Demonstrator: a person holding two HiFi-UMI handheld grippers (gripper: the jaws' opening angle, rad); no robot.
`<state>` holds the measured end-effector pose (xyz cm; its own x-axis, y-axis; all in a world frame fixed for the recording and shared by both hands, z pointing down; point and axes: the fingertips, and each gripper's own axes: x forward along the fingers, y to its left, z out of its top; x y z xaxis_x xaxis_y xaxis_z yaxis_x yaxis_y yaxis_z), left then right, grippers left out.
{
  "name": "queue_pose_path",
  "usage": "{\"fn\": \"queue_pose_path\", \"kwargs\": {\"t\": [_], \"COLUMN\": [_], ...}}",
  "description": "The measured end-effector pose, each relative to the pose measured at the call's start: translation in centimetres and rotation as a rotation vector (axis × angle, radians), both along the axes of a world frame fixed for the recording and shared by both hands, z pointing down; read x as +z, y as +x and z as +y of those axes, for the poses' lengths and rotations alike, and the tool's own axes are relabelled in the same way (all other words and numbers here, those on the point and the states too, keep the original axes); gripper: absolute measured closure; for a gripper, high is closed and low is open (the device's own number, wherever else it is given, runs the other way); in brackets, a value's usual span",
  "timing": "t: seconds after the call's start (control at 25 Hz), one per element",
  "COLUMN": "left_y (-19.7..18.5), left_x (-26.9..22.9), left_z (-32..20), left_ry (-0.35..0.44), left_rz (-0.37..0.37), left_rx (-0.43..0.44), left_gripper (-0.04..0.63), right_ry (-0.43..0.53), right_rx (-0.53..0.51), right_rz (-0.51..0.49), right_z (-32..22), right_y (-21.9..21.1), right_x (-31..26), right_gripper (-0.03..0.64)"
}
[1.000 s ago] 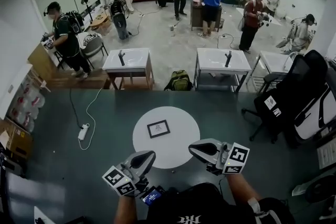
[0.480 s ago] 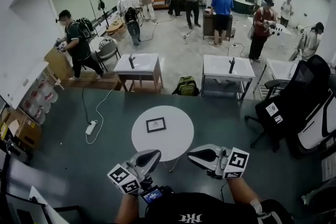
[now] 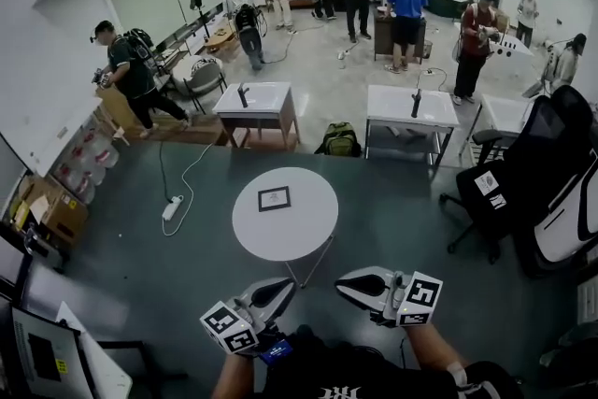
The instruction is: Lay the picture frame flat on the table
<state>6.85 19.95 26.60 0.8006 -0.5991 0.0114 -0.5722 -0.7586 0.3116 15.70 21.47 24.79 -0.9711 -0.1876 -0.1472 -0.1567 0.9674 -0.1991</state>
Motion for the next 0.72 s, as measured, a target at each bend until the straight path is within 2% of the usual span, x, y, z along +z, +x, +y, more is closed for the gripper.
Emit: {"fn": "queue_pose_path", "kwargs": {"t": [0.2, 0.36, 0.48, 0.72], "left_y": [1.6, 1.7, 1.1, 0.2], "left_x": [-0.1, -0.6, -1.5, -0.5], "left_z": [2.8, 3.3, 3.9, 4.3], "left_ry": [0.028, 0.100, 0.130, 0.102], "left_rz": [-0.066, -0.133, -0.129, -0.125], "left_rx": [0.014, -0.059, -0.086, -0.135], "left_gripper": [0.594, 0.592, 0.592, 0.592], "right_ry": [0.002, 0.022, 0.038, 0.021], "right_rx": [-0.014, -0.033, -0.044, -0.046], "right_rz": [-0.031, -0.023, -0.011, -0.037], "right_z": [2.5, 4.2, 5.1, 5.0], "right_y": [1.0, 1.0, 0.7, 0.8], "right_x": [0.0, 0.1, -0.4, 0.1], "right_gripper": [0.620, 0.618, 0.618, 0.618]}}
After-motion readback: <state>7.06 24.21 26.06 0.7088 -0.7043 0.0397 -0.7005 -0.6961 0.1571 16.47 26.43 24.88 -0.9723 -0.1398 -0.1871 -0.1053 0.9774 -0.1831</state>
